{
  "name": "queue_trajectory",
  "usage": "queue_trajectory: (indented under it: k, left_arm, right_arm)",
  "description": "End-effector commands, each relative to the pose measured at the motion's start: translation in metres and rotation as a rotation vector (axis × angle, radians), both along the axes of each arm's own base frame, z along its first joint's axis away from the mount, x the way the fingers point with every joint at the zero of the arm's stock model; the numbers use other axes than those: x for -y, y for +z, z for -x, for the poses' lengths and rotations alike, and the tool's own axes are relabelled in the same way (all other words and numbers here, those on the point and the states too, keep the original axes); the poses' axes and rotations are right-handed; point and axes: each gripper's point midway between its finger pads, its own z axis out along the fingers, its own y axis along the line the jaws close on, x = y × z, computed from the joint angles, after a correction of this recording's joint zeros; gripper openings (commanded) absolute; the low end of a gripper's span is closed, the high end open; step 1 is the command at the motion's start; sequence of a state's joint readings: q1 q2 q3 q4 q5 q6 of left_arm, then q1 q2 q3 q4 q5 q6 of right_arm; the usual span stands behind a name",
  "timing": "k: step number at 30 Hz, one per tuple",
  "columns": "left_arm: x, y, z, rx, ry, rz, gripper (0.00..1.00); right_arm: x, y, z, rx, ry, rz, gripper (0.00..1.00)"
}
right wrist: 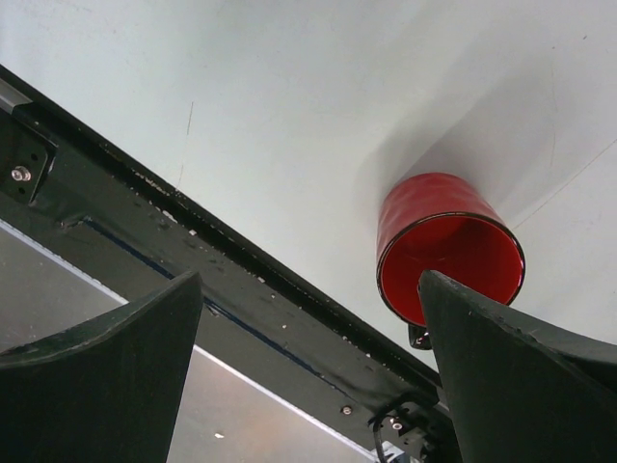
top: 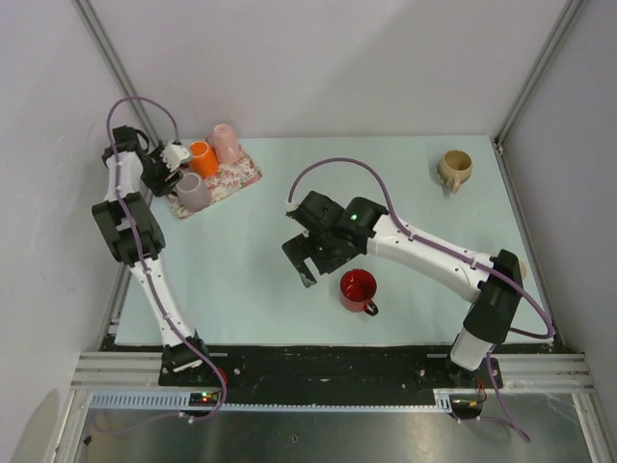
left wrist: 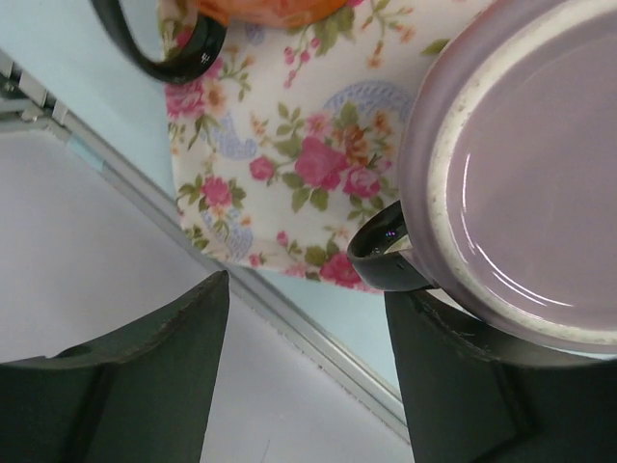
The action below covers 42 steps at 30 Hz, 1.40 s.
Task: Turn the mug right side up
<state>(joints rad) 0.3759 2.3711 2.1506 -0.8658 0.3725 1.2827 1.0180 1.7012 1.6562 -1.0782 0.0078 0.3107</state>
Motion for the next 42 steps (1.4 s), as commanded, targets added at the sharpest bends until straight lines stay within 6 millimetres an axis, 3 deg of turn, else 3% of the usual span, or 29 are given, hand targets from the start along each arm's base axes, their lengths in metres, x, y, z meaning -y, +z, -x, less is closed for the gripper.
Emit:
queue_trajectory:
  k: [1,4,14,20,27,36,39,42]
  left_arm:
    - [0.018,-0.009,-0.006,-0.004,-0.062,0.005,0.68]
    - [0.030,-0.015,-0.001,-0.025,-0.075,0.022,0.68]
    - [0.073,-0.006,0.028,-0.039,-0.172,0.097,0.68]
    - [0.079,0.014,0.016,0.005,-0.113,0.192,0.66]
    - [0.091,0.035,0.043,0.031,-0.152,0.258,0.67]
    - [0.068,0.057,0.045,0.079,-0.086,0.288,0.74]
    - [0.059,0.070,0.027,0.123,-0.052,0.343,0.89]
    - [0.043,0.071,0.006,0.146,-0.010,0.358,0.95]
  right_arm:
    - [0.004,0.006,-0.004,0.022,-0.011,0.025,0.99]
    - [0.005,0.001,-0.004,0.008,-0.018,0.034,1.00]
    - [0.007,-0.002,-0.004,0.004,-0.023,0.047,1.00]
    - [0.008,-0.003,-0.003,0.004,-0.027,0.059,0.99]
    - [0.012,-0.006,0.000,0.014,-0.040,0.065,0.99]
    - [0.015,-0.009,0.008,0.031,-0.049,0.022,0.99]
    - [0.016,-0.010,0.009,0.038,-0.045,0.004,0.99]
    - [0.018,-0.011,0.009,0.039,-0.048,-0.001,1.00]
